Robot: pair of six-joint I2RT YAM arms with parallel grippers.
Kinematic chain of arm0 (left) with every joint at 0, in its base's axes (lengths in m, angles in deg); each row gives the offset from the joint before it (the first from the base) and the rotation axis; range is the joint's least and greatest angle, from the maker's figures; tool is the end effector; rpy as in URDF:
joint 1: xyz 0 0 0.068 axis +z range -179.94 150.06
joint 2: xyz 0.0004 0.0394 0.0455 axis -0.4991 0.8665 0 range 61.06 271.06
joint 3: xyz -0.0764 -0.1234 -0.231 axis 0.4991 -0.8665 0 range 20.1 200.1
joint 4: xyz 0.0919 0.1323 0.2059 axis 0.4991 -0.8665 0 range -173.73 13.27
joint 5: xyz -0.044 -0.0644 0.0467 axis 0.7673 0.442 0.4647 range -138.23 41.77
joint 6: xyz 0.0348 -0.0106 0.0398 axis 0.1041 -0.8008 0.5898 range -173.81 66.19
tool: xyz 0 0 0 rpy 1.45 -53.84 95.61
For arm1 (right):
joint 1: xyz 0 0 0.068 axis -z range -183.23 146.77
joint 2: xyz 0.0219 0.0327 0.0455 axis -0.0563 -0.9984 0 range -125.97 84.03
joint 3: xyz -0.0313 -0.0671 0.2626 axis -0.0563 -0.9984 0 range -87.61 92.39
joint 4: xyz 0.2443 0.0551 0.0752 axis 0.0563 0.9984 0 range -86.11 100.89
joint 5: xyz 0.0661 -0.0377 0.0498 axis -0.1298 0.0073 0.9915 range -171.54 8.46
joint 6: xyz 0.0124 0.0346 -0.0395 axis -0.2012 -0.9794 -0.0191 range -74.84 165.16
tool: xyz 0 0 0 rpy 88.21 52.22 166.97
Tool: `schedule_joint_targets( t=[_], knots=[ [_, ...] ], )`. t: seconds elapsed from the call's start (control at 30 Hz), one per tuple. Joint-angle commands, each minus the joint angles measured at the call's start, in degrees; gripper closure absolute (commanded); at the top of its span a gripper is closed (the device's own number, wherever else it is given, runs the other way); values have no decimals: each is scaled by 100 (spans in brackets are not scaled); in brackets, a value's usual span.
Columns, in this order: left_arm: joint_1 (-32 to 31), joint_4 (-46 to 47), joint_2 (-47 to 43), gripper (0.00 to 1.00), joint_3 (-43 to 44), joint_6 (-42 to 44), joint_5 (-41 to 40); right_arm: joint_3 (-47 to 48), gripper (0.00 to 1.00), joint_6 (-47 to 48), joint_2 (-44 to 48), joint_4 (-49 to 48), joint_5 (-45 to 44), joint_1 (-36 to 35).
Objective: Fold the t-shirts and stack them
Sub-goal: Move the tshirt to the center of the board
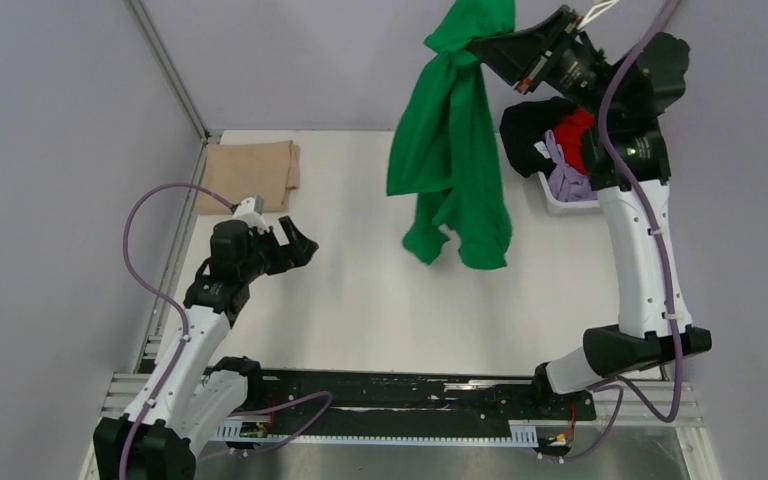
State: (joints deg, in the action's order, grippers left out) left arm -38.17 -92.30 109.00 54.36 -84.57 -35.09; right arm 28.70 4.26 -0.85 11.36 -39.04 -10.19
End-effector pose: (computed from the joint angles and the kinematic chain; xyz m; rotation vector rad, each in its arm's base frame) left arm 0.1871 -0.0352 0.2568 -0.2748 2.1153 -0.6474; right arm 0.2610 0.0561 0.5962 -0.3257 1.3133 1.1374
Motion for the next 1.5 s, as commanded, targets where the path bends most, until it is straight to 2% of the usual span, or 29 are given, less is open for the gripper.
schedule_joint_targets(
  t=[0.0, 0.13, 0.23, 0.4, 0.53, 0.57, 0.63, 0.7, 0.73, 0.8, 0.83, 0.87, 1.0, 1.13, 1.3, 1.47],
  knots=[
    [6, -33, -174, 0, 79, -62, -216, 269, 100, 60, -291, -431, 272, -694],
    [6, -133, -231, 0, 98, -85, -360, -71, 100, 339, -291, -428, 287, -879],
    [6, -173, -280, 0, 89, -132, -520, -975, 100, 719, 117, -286, -4, -772],
    [6, -232, -292, 0, 85, -161, -649, -3692, 100, 661, 1382, -141, 90, 74],
    [1, -234, -181, 0, 103, -176, -729, -5734, 97, 798, 1771, 188, 348, 1142],
    [4, -227, -112, 0, 111, -184, -722, -6066, 92, 908, 1748, 393, 207, 1356],
    [5, -219, 17, 0, 133, -203, -684, -6413, 82, 1144, 1601, 969, -740, 1607],
    [6, -230, 175, 0, 167, -243, -637, -6354, 57, 1408, 1461, 1508, -1900, 1628],
    [6, -246, 244, 0, 190, -271, -629, -6255, 40, 1488, 1411, 1735, -2219, 1628],
    [6, -322, 538, 0, 190, -334, -537, -6128, 18, 1515, 1423, 1954, -2521, 1613],
    [1, -332, 610, 0, 184, -393, -491, -6133, 4, 1466, 1493, 1966, -2609, 1569],
    [4, -332, 756, 0, 148, -434, -353, -6148, 0, 1412, 1593, 1961, -2774, 1493],
    [6, -418, 1019, 0, -11, -578, -146, -6323, 0, 1302, 1929, 2020, -3760, 809],
    [-1, -799, 1140, 0, -43, -580, -353, -6503, 0, 1216, 1990, 2106, -4683, -332],
    [-73, -938, 1431, 0, -28, -592, -483, -6681, 0, 1188, 1642, 1864, -4921, -1535],
    [-528, -824, 2147, 0, 145, -653, -653, -6807, 0, 1036, 1352, 1497, -4801, -1997]
  ],
)
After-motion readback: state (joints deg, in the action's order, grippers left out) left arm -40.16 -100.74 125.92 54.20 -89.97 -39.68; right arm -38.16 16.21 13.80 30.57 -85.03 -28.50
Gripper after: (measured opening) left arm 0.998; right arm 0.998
